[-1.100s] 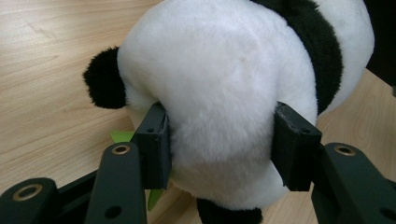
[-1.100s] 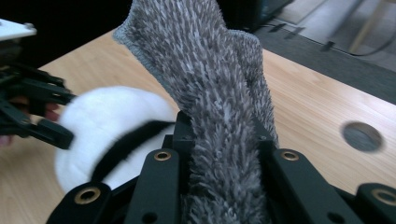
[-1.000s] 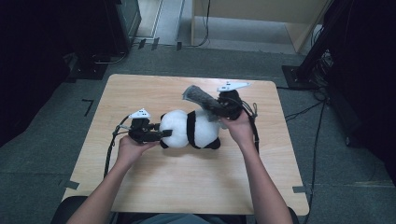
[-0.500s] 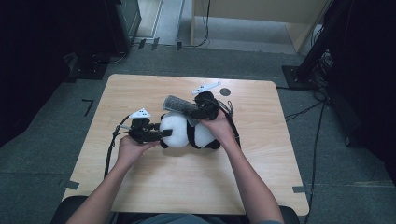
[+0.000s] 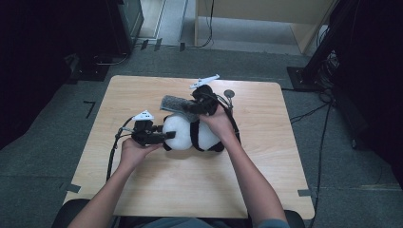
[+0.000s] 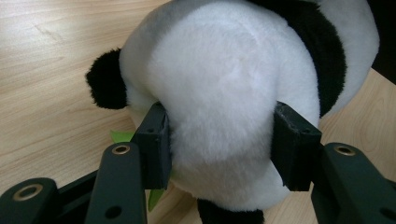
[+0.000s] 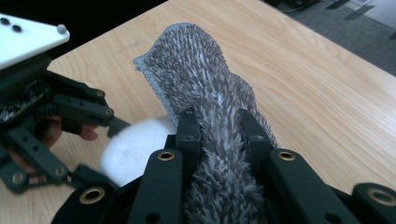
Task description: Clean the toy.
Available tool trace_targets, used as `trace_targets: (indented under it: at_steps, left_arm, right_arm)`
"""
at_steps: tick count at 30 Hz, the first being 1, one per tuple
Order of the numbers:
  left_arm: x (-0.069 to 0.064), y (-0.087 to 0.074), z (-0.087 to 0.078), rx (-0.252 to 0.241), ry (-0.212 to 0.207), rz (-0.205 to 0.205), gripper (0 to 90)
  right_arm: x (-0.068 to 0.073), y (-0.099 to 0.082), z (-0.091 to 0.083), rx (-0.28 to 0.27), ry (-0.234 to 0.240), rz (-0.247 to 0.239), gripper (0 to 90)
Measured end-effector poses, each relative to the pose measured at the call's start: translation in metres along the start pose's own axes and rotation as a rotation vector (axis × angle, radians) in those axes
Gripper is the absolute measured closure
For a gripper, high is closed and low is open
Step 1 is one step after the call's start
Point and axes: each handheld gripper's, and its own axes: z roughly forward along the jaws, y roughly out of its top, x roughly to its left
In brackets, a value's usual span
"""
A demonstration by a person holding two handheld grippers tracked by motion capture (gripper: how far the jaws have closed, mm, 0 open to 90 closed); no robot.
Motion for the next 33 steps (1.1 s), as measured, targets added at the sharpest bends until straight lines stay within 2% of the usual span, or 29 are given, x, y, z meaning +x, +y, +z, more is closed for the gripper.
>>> trace_targets:
  at_steps: [4, 6, 9, 13, 15, 19, 25, 29, 33]
  left_arm:
    - [0.000, 0.000, 0.000, 0.009, 0.004, -0.011, 47.1]
    - [0.001, -0.001, 0.000, 0.010, 0.002, -0.015, 47.3]
    - [0.001, 0.000, 0.001, 0.009, 0.006, -0.017, 47.7]
    - [-0.002, 0.001, 0.001, 0.016, 0.010, -0.009, 48.1]
    - [-0.002, 0.001, 0.002, 0.012, 0.008, -0.006, 48.2]
    - [-0.003, 0.001, 0.003, 0.013, 0.003, -0.007, 48.4]
    - [-0.002, 0.001, 0.003, 0.011, 0.003, -0.007, 48.4]
    - [-0.002, 0.001, 0.003, 0.009, 0.004, -0.006, 48.4]
    - [-0.002, 0.001, 0.003, 0.006, 0.004, -0.006, 48.4]
  right_arm:
    - [0.002, 0.005, 0.021, 0.077, 0.033, 0.000, 75.9]
    - [-0.001, 0.002, 0.026, 0.092, 0.047, 0.003, 76.3]
    - [-0.009, -0.002, 0.026, 0.112, 0.015, 0.000, 76.3]
    - [-0.026, -0.010, 0.021, 0.153, -0.045, 0.023, 76.4]
    - [-0.038, -0.015, 0.018, 0.156, -0.040, 0.055, 76.2]
    - [-0.052, -0.021, 0.011, 0.150, -0.066, 0.084, 76.3]
    - [-0.066, -0.028, 0.002, 0.135, -0.097, 0.102, 76.5]
    - [-0.077, -0.034, -0.004, 0.133, -0.121, 0.140, 76.5]
    - [-0.087, -0.044, -0.010, 0.116, -0.122, 0.169, 76.5]
